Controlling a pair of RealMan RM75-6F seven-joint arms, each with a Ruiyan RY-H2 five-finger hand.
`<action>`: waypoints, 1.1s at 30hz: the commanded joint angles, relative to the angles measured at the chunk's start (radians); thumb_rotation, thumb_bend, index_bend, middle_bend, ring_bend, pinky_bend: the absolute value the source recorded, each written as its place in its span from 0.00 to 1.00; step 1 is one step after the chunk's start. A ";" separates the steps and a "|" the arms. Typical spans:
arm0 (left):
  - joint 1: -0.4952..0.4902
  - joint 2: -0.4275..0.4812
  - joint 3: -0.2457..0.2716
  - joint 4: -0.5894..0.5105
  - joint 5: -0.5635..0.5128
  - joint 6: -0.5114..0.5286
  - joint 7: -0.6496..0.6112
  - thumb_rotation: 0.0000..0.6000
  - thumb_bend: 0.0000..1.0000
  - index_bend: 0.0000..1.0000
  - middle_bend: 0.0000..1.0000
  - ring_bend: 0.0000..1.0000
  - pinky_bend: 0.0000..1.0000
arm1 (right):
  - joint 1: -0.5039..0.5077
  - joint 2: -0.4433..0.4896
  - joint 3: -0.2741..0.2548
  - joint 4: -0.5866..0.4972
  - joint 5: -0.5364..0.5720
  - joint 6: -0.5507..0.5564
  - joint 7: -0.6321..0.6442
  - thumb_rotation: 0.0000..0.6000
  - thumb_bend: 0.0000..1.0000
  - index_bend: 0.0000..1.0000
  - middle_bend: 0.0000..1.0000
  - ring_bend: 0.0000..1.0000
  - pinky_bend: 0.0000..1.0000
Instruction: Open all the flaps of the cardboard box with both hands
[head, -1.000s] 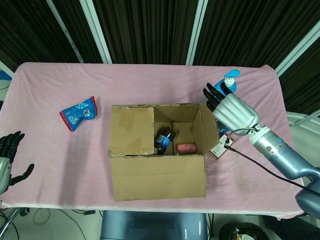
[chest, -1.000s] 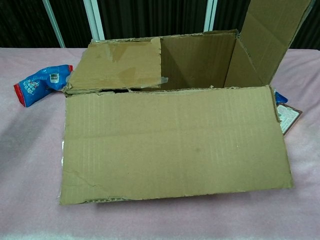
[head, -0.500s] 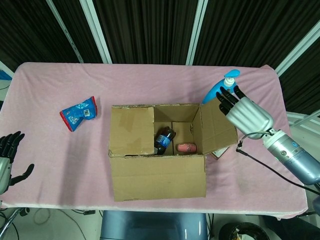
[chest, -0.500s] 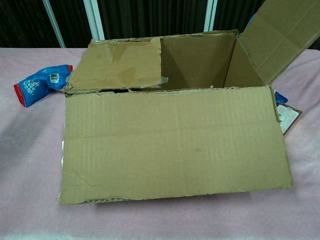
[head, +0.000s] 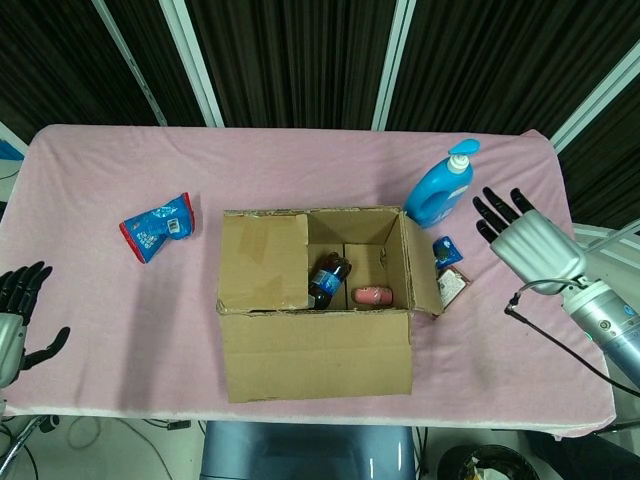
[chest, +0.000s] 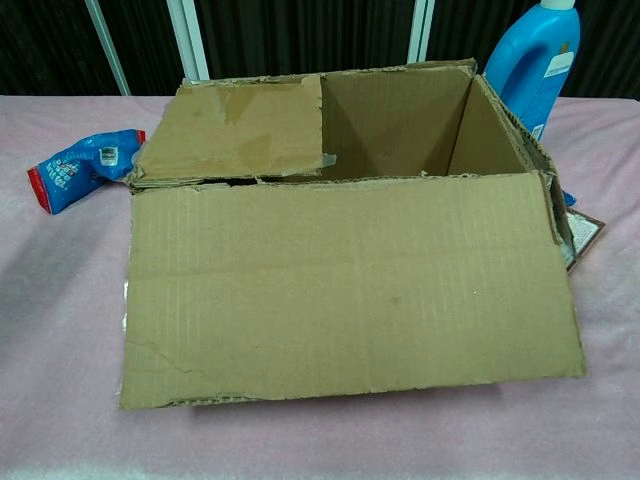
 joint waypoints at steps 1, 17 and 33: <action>-0.036 0.028 -0.007 -0.034 0.028 -0.032 0.038 1.00 0.27 0.00 0.03 0.00 0.05 | -0.128 -0.113 0.010 -0.038 0.130 0.185 0.042 1.00 0.31 0.17 0.09 0.00 0.21; -0.493 0.206 -0.204 -0.369 -0.079 -0.578 0.328 1.00 0.46 0.00 0.04 0.00 0.05 | -0.380 -0.424 -0.004 -0.004 0.246 0.534 0.149 1.00 0.37 0.04 0.02 0.00 0.21; -0.969 0.026 -0.264 -0.227 -0.393 -0.984 0.607 1.00 0.88 0.13 0.21 0.11 0.26 | -0.383 -0.448 0.020 0.044 0.230 0.484 0.223 1.00 0.38 0.04 0.02 0.00 0.21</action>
